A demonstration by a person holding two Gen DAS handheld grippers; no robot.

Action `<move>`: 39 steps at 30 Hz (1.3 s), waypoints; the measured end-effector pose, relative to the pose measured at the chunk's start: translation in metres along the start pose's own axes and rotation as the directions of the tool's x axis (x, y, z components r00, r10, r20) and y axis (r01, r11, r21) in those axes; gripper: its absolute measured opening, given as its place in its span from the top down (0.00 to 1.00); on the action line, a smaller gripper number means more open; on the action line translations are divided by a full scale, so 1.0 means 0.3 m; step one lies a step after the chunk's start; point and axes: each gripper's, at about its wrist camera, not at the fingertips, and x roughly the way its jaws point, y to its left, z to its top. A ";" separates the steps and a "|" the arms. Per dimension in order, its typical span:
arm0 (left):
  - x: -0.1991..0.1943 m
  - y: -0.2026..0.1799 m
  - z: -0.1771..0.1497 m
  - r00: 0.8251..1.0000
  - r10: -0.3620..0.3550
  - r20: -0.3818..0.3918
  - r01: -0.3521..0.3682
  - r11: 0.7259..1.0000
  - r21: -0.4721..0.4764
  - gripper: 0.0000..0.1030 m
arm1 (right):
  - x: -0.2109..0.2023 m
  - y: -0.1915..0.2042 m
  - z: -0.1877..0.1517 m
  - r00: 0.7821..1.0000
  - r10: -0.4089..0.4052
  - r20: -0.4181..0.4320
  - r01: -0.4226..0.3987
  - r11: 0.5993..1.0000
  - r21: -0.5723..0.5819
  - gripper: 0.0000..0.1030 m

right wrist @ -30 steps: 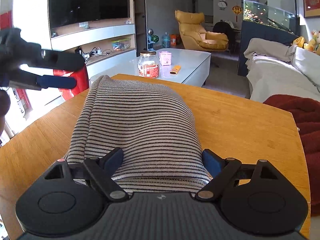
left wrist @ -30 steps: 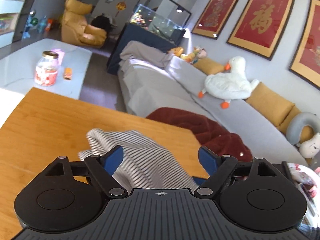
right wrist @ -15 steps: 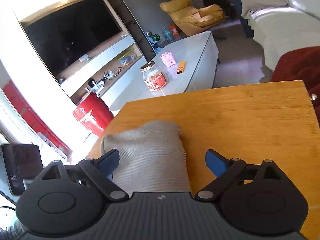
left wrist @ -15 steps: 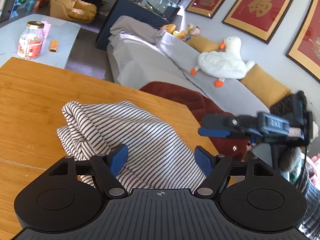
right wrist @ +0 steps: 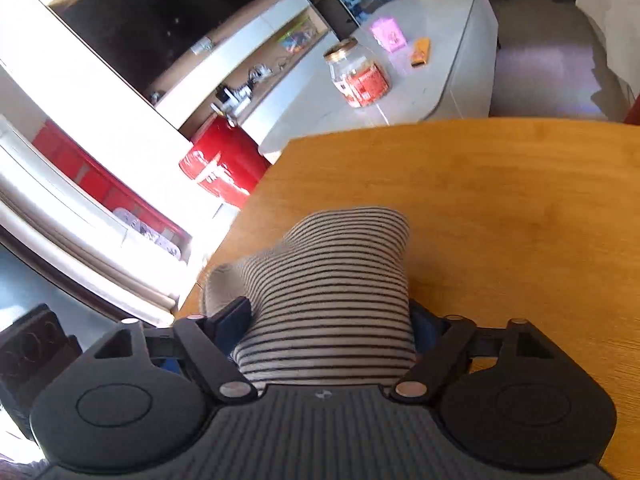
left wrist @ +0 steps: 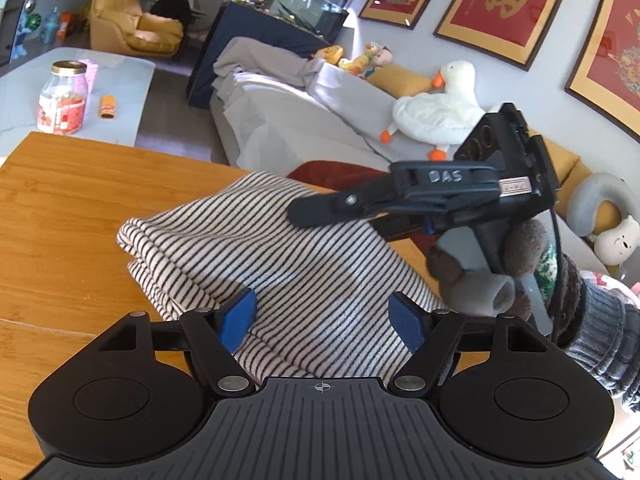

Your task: Fold clothes

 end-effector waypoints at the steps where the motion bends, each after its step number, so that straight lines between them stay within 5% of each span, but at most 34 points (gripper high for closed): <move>1: -0.003 0.005 -0.001 1.000 0.001 0.001 -0.001 1.000 -0.003 0.24 | -0.025 0.004 0.001 0.999 0.023 0.032 -0.023 1.000 0.006 0.29; 7: 0.003 0.007 -0.001 1.000 0.017 0.000 -0.017 1.000 -0.024 0.24 | -0.023 -0.040 -0.054 0.984 -0.168 0.050 0.168 0.986 0.012 0.23; 10: 0.003 0.000 0.000 1.000 0.030 -0.002 -0.030 1.000 -0.010 0.23 | -0.057 -0.040 -0.077 0.982 -0.170 0.087 0.164 0.984 0.074 0.22; 15: 0.001 0.004 0.003 1.000 0.029 -0.005 -0.029 0.999 -0.013 0.23 | -0.138 0.045 -0.145 0.975 -0.172 0.142 0.178 0.984 -0.031 0.11; 23: 0.002 0.015 0.005 1.000 0.024 -0.004 -0.024 1.000 -0.018 0.23 | -0.158 -0.020 -0.299 0.984 -0.159 0.078 0.152 0.984 0.088 0.08; 30: -0.017 0.059 0.029 0.995 0.103 0.016 -0.103 0.994 -0.036 0.20 | -0.204 0.111 -0.337 0.988 -0.045 0.148 0.041 0.999 0.028 0.32; 36: -0.104 0.138 0.040 0.982 0.190 0.022 -0.183 0.968 -0.173 0.19 | -0.113 0.157 -0.410 0.967 -0.245 0.072 0.253 0.957 -0.145 0.32; 39: -0.137 0.129 0.024 0.992 0.127 0.008 -0.123 0.969 -0.212 0.10 | -0.103 0.170 -0.433 0.963 -0.256 0.088 0.268 0.946 -0.181 0.32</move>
